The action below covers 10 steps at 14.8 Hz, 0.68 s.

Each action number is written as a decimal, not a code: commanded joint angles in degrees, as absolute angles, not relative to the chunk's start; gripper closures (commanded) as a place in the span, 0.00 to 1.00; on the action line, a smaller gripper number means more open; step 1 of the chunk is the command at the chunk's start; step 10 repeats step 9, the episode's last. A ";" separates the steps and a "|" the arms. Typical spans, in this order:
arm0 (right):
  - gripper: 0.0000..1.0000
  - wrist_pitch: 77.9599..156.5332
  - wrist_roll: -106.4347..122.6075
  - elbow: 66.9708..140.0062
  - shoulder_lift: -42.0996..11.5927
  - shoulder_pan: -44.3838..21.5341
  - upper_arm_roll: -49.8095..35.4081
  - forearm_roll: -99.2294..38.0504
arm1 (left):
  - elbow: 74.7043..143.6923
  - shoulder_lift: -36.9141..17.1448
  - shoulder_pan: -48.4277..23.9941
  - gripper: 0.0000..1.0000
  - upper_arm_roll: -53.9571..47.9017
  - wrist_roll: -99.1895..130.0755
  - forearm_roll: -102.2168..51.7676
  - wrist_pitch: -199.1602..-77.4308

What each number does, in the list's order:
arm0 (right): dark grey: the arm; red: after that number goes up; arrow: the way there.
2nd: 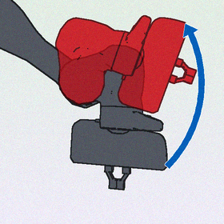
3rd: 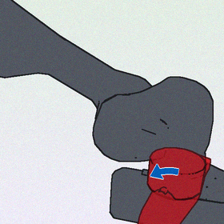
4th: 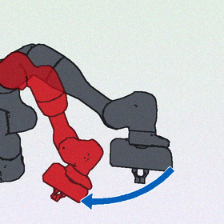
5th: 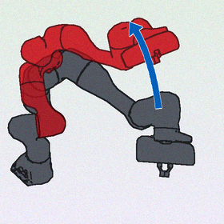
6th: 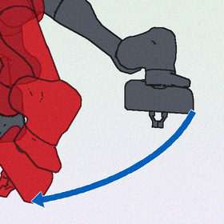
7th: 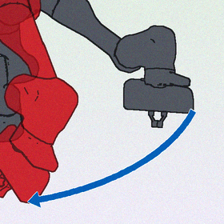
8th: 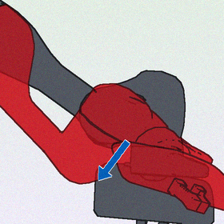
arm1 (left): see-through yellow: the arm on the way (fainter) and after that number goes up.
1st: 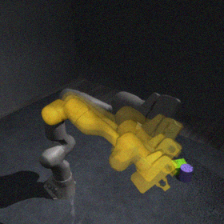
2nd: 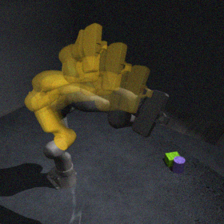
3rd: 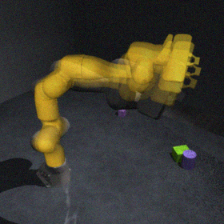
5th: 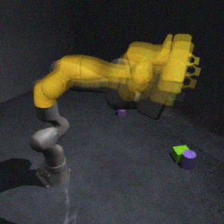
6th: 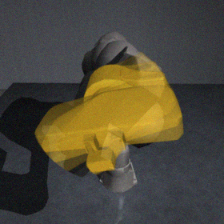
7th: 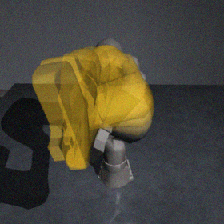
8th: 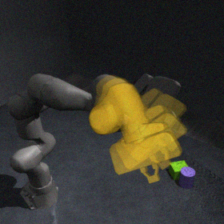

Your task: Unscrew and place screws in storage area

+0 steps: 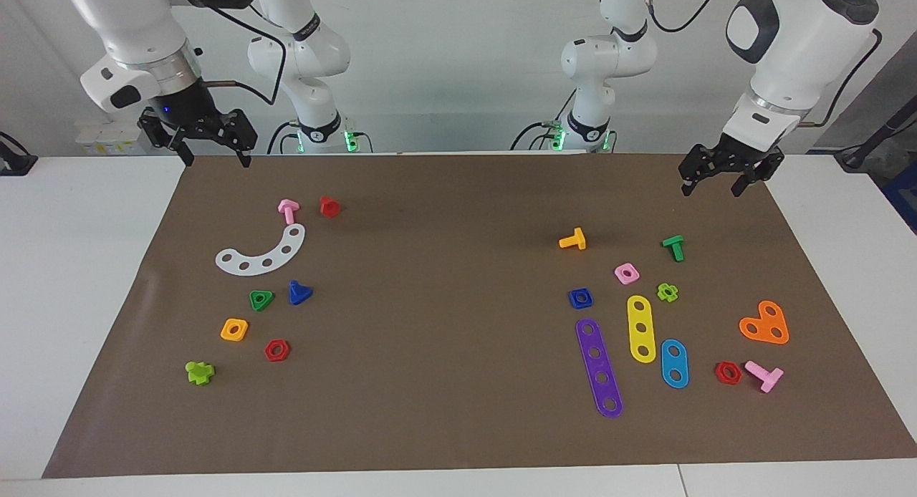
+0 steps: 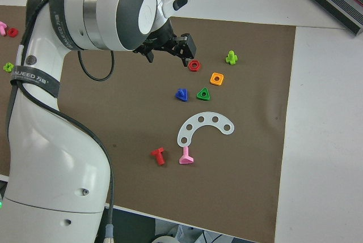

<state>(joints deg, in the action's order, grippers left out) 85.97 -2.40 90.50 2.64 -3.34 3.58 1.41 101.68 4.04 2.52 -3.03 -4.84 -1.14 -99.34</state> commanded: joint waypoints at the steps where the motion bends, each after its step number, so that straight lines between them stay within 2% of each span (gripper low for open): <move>1: 0.00 85.61 -0.53 89.74 1.41 -2.46 3.34 0.79 | 103.27 5.71 3.25 0.00 -3.52 -4.83 -0.70 -99.67; 10: 0.00 86.40 -0.61 90.09 1.58 -2.72 3.25 2.37 | 103.27 5.71 3.25 0.00 -3.52 -4.83 -0.70 -99.67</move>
